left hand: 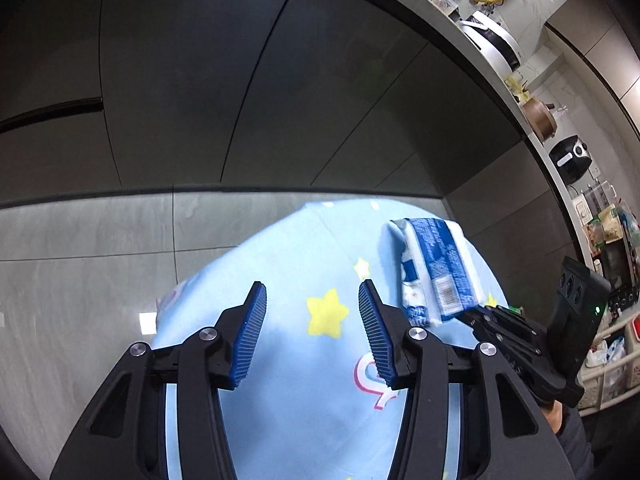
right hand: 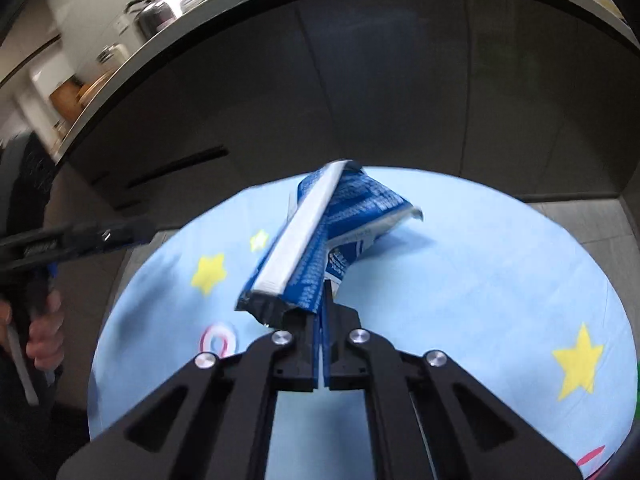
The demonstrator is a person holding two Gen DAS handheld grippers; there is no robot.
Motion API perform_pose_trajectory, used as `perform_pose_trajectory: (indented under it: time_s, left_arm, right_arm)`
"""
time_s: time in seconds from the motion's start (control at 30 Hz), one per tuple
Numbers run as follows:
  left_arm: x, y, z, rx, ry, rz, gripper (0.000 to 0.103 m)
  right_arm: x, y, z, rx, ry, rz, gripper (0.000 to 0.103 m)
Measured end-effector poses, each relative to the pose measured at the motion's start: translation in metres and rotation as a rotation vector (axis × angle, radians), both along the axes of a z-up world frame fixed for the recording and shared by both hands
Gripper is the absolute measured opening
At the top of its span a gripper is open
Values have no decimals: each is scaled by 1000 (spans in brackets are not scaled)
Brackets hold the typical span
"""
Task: Collect trash
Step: 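Grasp the blue-and-white milk carton with the right tool, then grasp the carton with the left tool from the right tool's fingers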
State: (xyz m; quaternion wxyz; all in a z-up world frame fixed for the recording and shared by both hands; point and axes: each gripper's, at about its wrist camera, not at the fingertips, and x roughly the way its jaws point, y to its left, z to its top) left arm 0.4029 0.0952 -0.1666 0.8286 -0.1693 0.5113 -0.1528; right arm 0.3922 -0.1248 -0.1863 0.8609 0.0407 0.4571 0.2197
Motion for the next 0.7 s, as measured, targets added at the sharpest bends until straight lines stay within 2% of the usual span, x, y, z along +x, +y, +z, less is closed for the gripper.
perform_pose_trajectory:
  time_s: [0.07, 0.27, 0.4, 0.5, 0.6, 0.67, 0.7]
  left_arm:
    - [1, -7, -4, -22, 12, -20, 47]
    - [1, -54, -6, -115, 35, -99, 63]
    - [-2, -97, -14, -126, 73, -196, 66]
    - [-3, -117, -26, -170, 130, -207, 68]
    - [-4, -126, -37, -235, 175, -192, 67]
    - [-5, -134, -43, -260, 205, -203, 57]
    - [-7, -138, -45, -291, 219, -216, 48]
  right_arm:
    - [-15, -5, 1, -20, -7, 47, 2]
    - [-55, -19, 2, -92, -17, 128, 3]
    - [-74, -28, -1, -92, -14, 131, 3]
    - [-82, -32, -4, -80, -8, 128, 3]
    - [-87, -34, -6, -68, -1, 124, 3]
    - [-93, -37, -5, -60, -2, 123, 3]
    - [-95, -37, -4, -57, -3, 123, 3]
